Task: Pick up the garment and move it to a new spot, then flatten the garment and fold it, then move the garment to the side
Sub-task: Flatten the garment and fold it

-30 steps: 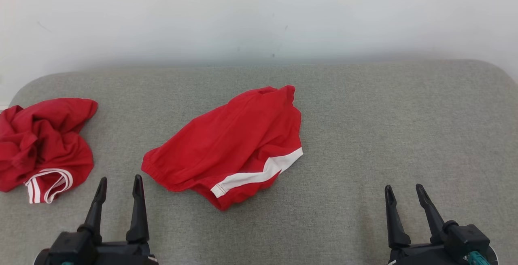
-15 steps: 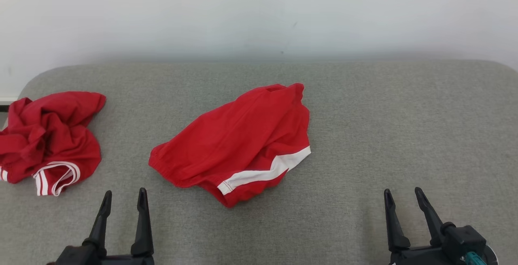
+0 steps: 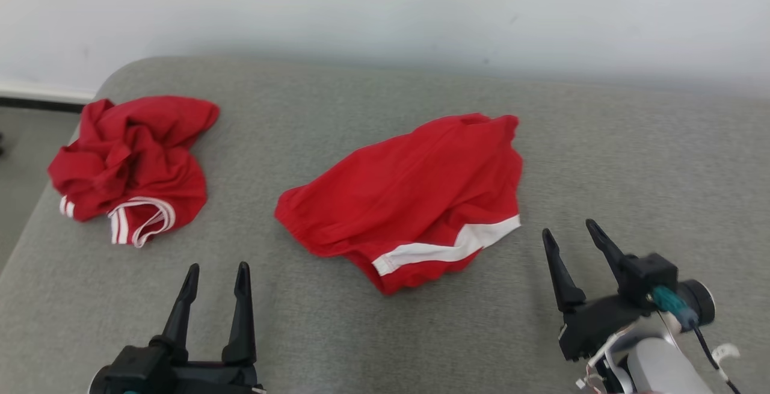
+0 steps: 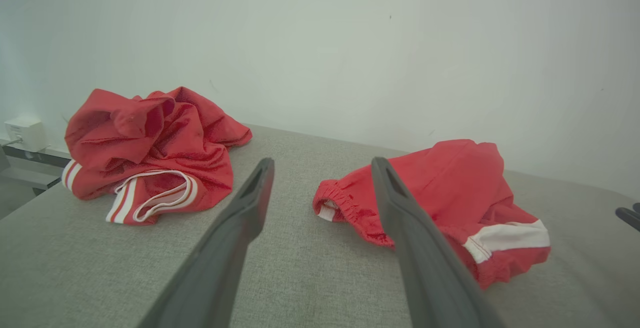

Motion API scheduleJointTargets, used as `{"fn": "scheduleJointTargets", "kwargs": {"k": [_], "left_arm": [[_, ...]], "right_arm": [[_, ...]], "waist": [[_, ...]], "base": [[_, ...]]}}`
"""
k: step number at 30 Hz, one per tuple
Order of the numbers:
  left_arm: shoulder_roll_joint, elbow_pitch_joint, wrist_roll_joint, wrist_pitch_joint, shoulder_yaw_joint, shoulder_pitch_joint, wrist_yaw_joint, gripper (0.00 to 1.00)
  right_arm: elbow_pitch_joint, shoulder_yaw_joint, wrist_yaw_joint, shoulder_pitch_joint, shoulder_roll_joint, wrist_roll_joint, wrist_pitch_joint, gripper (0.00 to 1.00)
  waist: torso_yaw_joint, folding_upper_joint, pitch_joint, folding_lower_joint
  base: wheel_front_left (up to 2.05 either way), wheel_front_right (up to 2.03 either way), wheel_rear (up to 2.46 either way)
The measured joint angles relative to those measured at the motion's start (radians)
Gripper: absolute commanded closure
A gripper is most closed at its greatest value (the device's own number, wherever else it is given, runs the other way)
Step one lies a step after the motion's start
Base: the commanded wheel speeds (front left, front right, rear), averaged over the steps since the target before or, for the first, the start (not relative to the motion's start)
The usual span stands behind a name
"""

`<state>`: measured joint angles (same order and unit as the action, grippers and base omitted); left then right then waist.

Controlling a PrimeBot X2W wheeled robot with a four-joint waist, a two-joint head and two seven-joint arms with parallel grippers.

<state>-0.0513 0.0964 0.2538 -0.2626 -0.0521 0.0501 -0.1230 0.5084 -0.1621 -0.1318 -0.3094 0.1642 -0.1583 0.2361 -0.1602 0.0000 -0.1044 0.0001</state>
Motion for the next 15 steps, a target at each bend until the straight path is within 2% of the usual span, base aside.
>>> {"fn": "scheduleJointTargets", "kwargs": {"k": [3,11,15], "left_arm": [[0.0,0.007,0.004,0.0,-0.011,0.007,0.0,0.0],[0.0,0.016,0.036,0.0,-0.072,0.034,0.0,0.0],[0.0,0.018,0.043,0.0,-0.091,0.034,0.004,0.0]], "right_arm": [[0.051,-0.021,0.0,-0.044,0.008,-0.009,-0.004,0.0],[0.295,-0.05,0.0,-0.193,0.037,-0.035,-0.002,0.0],[0.411,-0.046,0.0,-0.244,0.032,-0.062,-0.001,0.0]], "waist": [[-0.023,0.0,-0.009,0.0],[-0.119,0.0,-0.046,0.0001],[-0.157,0.0001,-0.062,0.0001]], "base": [[0.0,0.0,0.0],[0.0,0.0,0.0],[0.0,0.0,0.0]]}}
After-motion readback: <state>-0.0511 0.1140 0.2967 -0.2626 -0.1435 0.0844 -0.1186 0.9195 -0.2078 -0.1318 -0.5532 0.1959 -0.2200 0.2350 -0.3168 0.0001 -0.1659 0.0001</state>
